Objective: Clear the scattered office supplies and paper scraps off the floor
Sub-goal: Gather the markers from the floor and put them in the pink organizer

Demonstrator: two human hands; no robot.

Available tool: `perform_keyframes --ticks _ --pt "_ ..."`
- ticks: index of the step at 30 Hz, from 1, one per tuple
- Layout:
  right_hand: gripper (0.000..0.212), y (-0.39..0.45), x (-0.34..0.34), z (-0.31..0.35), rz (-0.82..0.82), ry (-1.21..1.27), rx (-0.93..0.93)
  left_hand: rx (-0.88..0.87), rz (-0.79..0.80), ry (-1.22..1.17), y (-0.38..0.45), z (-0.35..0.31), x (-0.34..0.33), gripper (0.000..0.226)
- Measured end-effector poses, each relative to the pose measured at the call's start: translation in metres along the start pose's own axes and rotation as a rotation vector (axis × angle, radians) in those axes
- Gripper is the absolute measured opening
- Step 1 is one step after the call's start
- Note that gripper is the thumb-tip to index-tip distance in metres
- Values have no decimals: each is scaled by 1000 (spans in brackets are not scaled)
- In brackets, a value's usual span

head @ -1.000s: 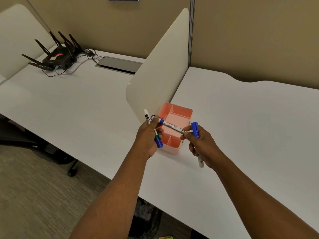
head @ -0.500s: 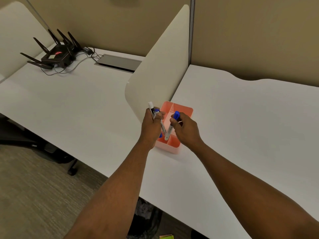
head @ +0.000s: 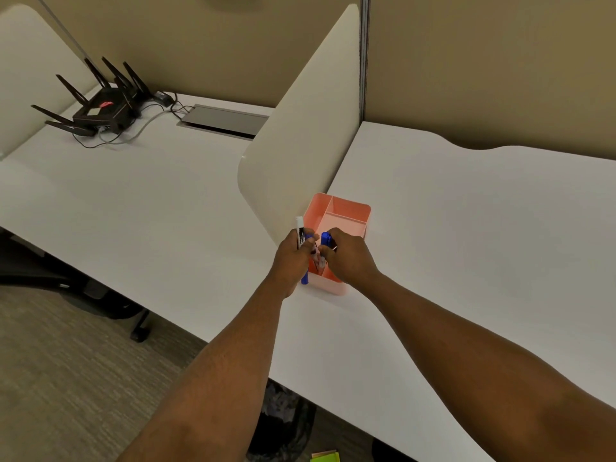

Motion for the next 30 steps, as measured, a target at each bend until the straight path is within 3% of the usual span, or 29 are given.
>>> perform_keyframes --ticks 5,9,12,14,17,20,24,27,30 --pt "40 -1 -5 -4 4 50 -64 63 -153 15 -1 -10 6 31" --pt "33 -12 -2 -7 -174 52 -116 -60 -264 46 -11 -18 20 33" --pt "30 -22 -4 -6 -179 170 -174 -44 -173 -184 -21 -19 24 26" --pt "37 -27 -5 -2 -157 447 -246 -3 -71 -330 -27 -18 23 23" --pt "28 -27 2 -1 -238 890 -361 72 76 -523 -35 -12 18 20" --pt "25 -20 15 -5 -310 1003 -411 88 205 -597 -37 -3 15 20" --pt "21 -13 27 -4 -401 841 -344 68 264 -482 -35 6 16 26" --pt "18 -13 32 1 -464 489 -164 67 28 -194 -28 12 21 32" --pt "18 -16 27 7 -402 248 12 64 -174 30 -22 16 29 33"
Point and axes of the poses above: each hand's wrist, its own y-axis towards the middle knuckle, its own x-axis out of the back of the hand, z = x × y, the point moved 2 cm from there along y, towards the middle knuckle, and after that the axes turned 13 degrees about x, right-handed, at the moved point
